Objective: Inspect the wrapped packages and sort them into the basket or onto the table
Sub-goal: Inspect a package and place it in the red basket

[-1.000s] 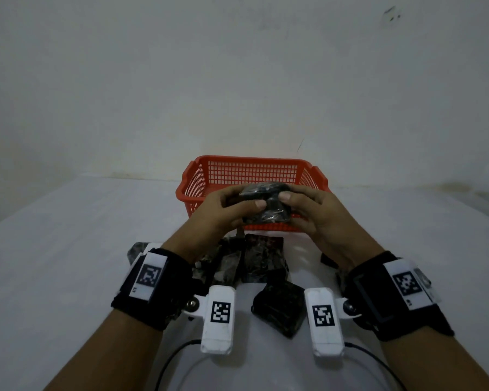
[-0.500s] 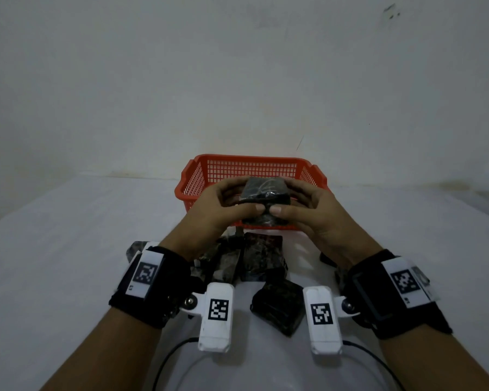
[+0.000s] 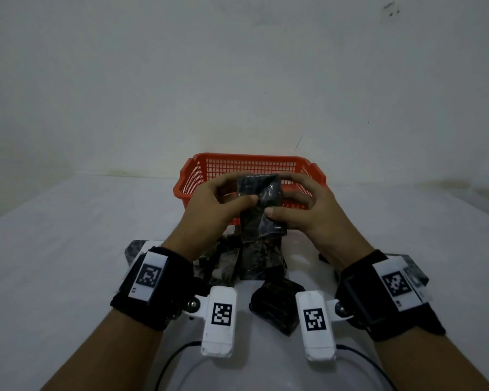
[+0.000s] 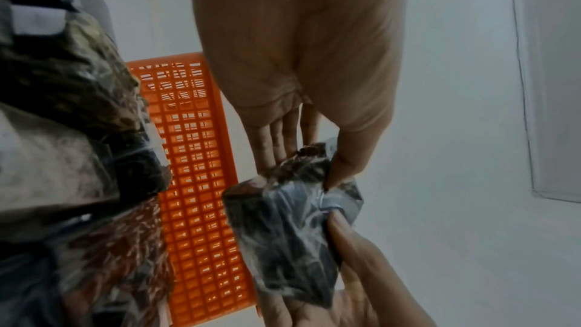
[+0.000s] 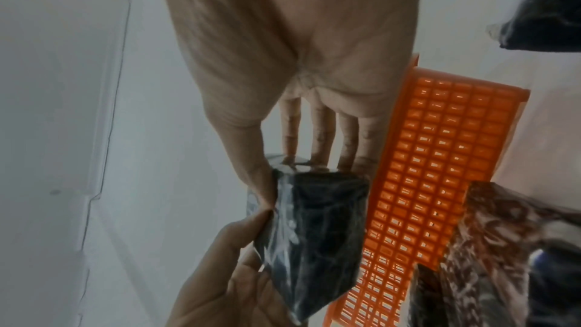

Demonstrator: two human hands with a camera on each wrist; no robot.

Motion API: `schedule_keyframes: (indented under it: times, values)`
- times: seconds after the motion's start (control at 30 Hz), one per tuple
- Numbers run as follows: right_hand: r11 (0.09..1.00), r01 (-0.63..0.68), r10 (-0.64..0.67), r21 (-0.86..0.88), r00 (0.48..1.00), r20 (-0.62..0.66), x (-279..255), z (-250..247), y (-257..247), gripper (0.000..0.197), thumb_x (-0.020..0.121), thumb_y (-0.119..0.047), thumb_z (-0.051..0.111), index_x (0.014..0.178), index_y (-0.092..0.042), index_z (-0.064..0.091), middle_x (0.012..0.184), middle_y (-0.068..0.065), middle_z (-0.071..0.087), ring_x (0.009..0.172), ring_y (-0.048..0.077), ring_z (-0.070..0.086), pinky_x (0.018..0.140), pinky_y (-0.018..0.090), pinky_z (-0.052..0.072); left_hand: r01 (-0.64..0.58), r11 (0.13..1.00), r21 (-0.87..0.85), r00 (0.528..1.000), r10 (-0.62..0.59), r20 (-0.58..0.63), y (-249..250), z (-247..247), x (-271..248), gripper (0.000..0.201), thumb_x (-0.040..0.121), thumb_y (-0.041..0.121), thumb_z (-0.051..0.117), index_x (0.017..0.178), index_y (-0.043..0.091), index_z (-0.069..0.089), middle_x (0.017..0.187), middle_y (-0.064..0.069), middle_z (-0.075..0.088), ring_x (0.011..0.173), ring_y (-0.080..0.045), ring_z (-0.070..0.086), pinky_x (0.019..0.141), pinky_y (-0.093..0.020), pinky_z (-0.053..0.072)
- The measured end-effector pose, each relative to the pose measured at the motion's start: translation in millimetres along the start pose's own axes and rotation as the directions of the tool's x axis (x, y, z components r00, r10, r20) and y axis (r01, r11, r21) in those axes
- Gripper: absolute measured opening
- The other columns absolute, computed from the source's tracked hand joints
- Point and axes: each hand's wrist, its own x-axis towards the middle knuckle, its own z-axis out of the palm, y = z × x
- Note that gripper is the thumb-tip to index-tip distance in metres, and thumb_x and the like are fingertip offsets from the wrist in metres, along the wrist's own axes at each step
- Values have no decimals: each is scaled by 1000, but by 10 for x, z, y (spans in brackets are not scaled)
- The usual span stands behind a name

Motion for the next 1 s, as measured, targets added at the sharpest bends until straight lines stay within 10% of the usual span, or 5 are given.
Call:
schedule_keyframes:
  times: [0.23, 0.4, 0.57, 1.0]
  values:
    - [971, -228, 227, 71, 974, 27, -26, 34, -96, 39, 86, -55, 68, 116, -30, 70, 121, 8, 74, 106, 28, 75, 97, 47, 60, -152, 988, -25, 988, 151, -17, 15, -8, -18, 47, 82, -15, 73, 120, 11, 62, 123, -3, 70, 112, -16, 72, 88, -28, 60]
    - [964, -209, 202, 166, 978, 58, -22, 37, -87, 20, 96, -33, 67, 103, -17, 77, 116, 16, 77, 110, 30, 74, 94, 39, 62, -167, 986, -5, 982, 167, 87, 45, -1, -49, 60, 83, -10, 75, 135, 12, 52, 132, -7, 65, 122, -23, 67, 100, -41, 58]
    - [975, -114, 103, 190, 992, 69, 50, -10, -5, 58, 77, -25, 84, 128, -4, 68, 124, 15, 75, 117, 27, 73, 95, 34, 60, 25, 998, 62, 978, -37, 208, 23, -1, -24, 55, 94, 43, 66, 144, 24, 55, 135, -3, 67, 126, -22, 65, 111, -52, 48]
    - [969, -62, 22, 238, 985, 169, 29, 0, 24, 49, 80, -24, 78, 124, -5, 70, 122, 13, 76, 119, 28, 71, 101, 34, 57, -4, 997, 81, 995, -4, 101, 30, -58, -31, 61, 79, 36, 81, 134, 19, 64, 125, 3, 73, 117, -14, 70, 103, -42, 57]
